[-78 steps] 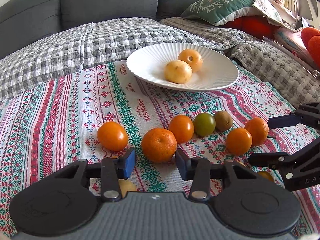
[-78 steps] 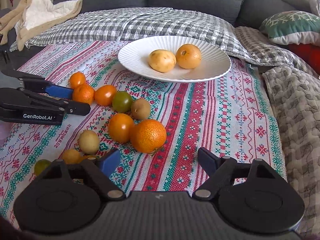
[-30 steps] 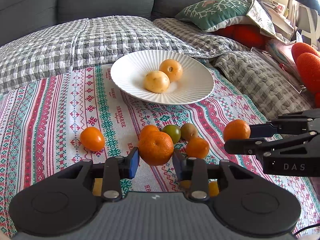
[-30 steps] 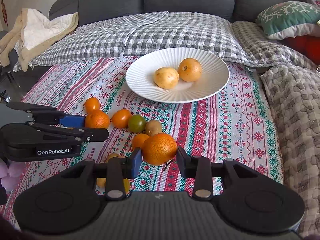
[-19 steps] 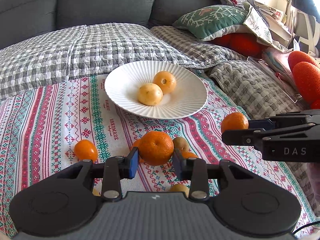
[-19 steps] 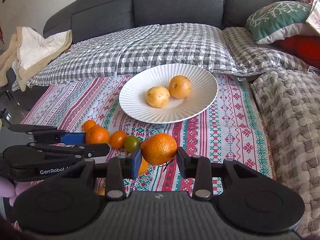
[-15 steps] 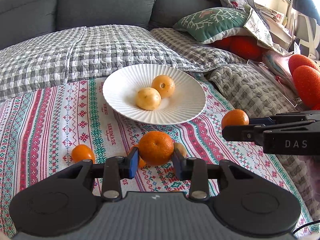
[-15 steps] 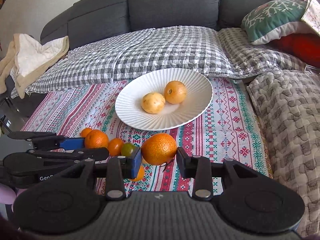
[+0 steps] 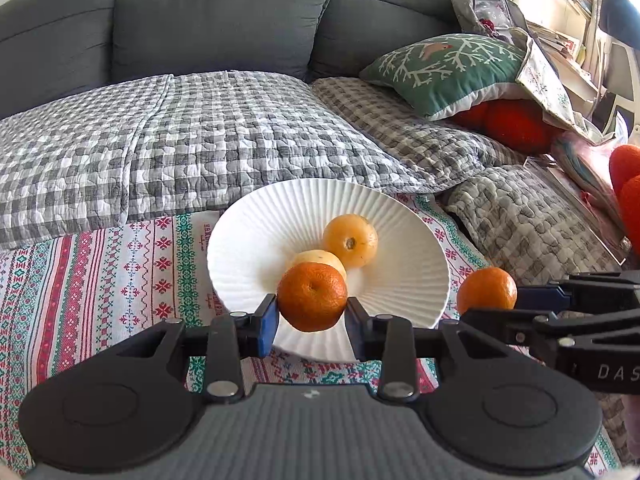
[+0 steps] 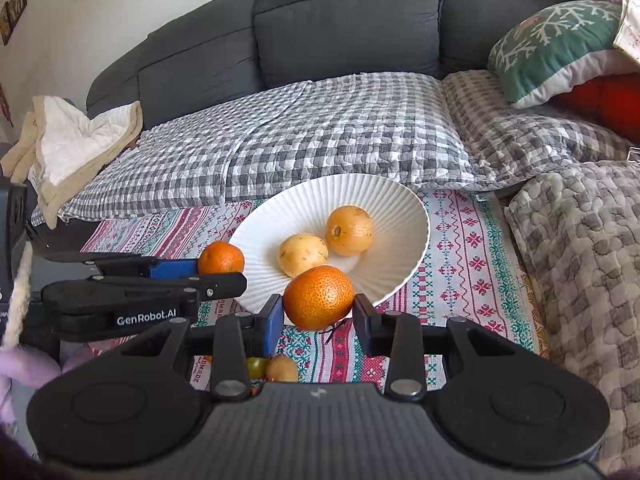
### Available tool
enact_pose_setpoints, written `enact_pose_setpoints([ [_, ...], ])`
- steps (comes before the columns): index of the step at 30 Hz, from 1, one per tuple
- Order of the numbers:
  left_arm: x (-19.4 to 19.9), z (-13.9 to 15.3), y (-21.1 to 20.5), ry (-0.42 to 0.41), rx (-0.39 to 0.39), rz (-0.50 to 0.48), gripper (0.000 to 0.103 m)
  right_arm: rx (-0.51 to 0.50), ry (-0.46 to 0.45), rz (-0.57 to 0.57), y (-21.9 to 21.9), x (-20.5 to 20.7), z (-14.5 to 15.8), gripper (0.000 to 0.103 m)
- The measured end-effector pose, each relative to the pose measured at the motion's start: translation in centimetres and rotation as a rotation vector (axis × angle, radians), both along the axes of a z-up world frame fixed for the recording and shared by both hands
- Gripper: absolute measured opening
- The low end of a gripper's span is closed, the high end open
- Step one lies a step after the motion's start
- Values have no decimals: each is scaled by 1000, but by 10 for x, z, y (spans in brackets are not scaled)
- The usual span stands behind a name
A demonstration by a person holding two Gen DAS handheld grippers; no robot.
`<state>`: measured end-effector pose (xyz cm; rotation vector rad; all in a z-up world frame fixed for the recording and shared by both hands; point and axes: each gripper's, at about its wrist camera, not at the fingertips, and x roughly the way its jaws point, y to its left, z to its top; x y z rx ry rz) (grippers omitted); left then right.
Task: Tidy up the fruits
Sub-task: 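Carry both mandarins onto the white plate and open both tools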
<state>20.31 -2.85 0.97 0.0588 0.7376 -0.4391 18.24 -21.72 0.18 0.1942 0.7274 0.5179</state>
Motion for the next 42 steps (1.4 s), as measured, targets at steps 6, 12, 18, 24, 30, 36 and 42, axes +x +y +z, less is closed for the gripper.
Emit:
enact_pose_setpoints([
  [6, 45, -7, -10, 24, -15, 4, 23, -42, -19, 22, 9, 19, -11, 34],
  [12, 75, -24, -19, 65, -47, -10, 23, -55, -32, 44, 20, 36, -25, 34],
  [18, 92, -29, -20, 90, -87, -14, 21, -88, -40, 60, 31, 46, -34, 34],
  [24, 100, -32, -22, 104, -118, -20, 21, -92, -43, 50, 35, 53, -37, 34],
  [30, 101, -34, -21, 106, -111, -18, 21, -98, -42, 39, 38, 55, -40, 35],
  [36, 93, -34, -21, 90, -98, -14, 25, -86, -56, 26, 36, 53, -35, 50],
  [42, 77, -23, -15, 71, -106, -8, 41, -102, -61, 26, 34, 44, -27, 68],
])
